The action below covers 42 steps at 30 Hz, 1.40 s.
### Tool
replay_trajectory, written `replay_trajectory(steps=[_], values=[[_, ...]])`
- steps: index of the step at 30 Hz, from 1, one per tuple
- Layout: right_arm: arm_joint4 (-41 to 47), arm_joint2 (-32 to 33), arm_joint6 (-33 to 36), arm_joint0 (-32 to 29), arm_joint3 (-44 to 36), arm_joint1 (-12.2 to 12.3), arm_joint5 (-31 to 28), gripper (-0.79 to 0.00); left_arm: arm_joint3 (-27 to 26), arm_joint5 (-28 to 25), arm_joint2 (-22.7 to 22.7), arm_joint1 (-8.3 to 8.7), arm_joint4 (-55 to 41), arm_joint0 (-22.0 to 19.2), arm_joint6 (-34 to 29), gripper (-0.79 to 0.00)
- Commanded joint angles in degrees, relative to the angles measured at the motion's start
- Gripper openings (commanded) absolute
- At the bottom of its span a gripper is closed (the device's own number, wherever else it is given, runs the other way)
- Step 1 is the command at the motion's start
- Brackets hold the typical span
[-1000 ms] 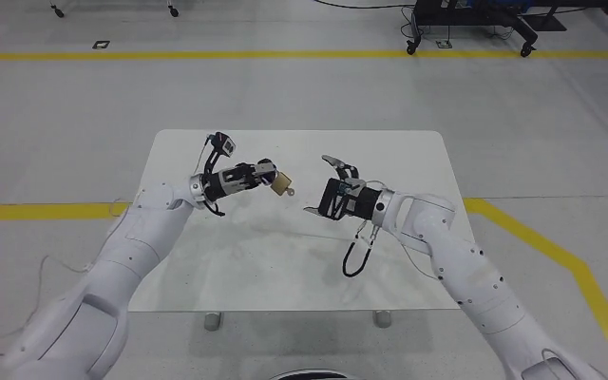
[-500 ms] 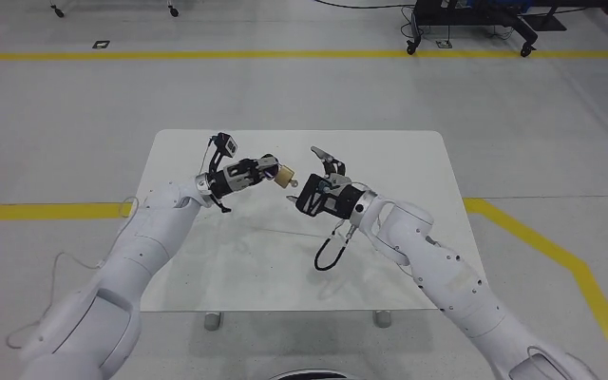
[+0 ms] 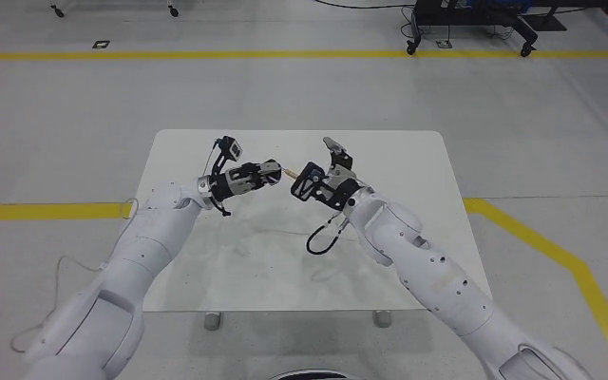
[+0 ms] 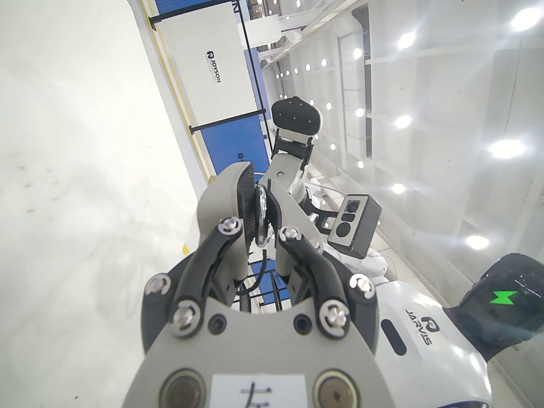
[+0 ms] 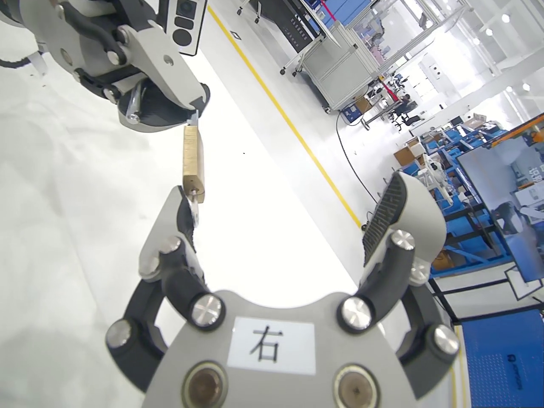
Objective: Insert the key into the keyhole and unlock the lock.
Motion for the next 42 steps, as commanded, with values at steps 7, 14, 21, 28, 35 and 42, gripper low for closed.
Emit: replay_trajectory(steps=[7,14,21,28,35,42], values=[[5.48,6.35,-8.98,-4.12,-2.19,1.71,-13.29,0.0,2.35,0.45,-0.41,-0.73,5.15,-1.67,5.28,-0.785],[14.7,21.41,-21.17,-12.39,-3.46,4.41,-21.76,0.0,4.37,5.06,3.89,-3.17,15.28,-4.98,10.49,-0.785],[14.7,21.41,-21.17,-12.39,-3.46,4.41,-21.76,0.0,8.78,12.21,10.4,-7.0,27.49,-8.01,15.44,-0.785],[14.7,21.41,-21.17,-12.39,-3.46,4.41,-21.76,0.0,13.94,13.29,11.04,-9.06,28.12,-9.38,11.55,0.0],[14.7,21.41,-21.17,-12.39,-3.46,4.41,-21.76,0.0,18.38,3.71,5.63,-7.48,20.57,-9.76,1.95,0.0],[23.96,24.59,-26.85,-12.62,-0.63,4.27,-21.48,0.0,16.12,-19.79,1.05,-3.34,23.89,-8.46,16.59,0.0]])
